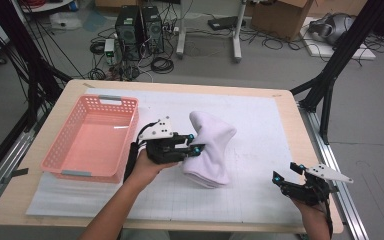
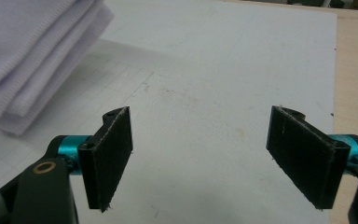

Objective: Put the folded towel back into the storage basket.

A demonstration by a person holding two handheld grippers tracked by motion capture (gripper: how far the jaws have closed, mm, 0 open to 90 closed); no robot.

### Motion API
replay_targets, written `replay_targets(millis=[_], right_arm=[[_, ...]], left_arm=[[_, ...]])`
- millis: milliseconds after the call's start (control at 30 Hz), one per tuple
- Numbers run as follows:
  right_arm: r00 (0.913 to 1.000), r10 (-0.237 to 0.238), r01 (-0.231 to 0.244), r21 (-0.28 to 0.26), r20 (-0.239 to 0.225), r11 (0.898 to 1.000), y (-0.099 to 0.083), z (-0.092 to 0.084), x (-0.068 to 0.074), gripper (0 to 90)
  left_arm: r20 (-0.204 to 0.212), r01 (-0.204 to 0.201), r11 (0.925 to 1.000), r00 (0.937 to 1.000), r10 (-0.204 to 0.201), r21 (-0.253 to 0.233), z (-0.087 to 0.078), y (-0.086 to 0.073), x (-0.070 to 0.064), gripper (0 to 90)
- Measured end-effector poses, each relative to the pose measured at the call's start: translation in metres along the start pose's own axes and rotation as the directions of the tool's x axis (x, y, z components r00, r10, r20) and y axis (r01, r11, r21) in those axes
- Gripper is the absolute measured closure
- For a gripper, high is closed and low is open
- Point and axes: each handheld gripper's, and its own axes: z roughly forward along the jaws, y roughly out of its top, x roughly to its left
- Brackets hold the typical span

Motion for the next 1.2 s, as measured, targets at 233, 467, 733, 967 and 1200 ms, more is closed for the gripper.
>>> replay_targets(millis=[233, 467, 733, 967, 1200], right_arm=[[1.0000, 0.006, -0.006, -0.003, 0.000, 1.000, 0.001, 0.000, 0.001, 21.3], [1.0000, -0.003, 0.003, -0.004, -0.003, 1.000, 0.003, 0.003, 0.002, 21.3], [1.0000, -0.005, 0.005, 0.002, 0.001, 1.000, 0.003, 0.005, 0.003, 21.3], [1.0000, -0.002, 0.002, 0.004, 0.006, 1.000, 0.003, 0.005, 0.003, 21.3], [0.9999, -0.003, 0.003, 0.011, 0.010, 1.000, 0.004, 0.008, 0.006, 21.3]], left_arm=[[0.007, -0.010, 0.9990, 0.9999, 0.010, -0.044, -0.033, 0.014, 0.010, 74.0], [-0.002, -0.031, 0.9982, 0.9995, 0.031, -0.051, -0.067, 0.026, 0.020, 73.9], [-0.031, -0.033, 0.9974, 0.9990, 0.031, -0.064, -0.103, 0.027, 0.031, 73.9], [-0.075, -0.035, 0.9956, 0.9967, 0.029, -0.087, -0.138, 0.025, 0.040, 73.9], [-0.132, -0.020, 0.9942, 0.9913, 0.006, -0.106, -0.188, 0.018, 0.054, 73.8]])
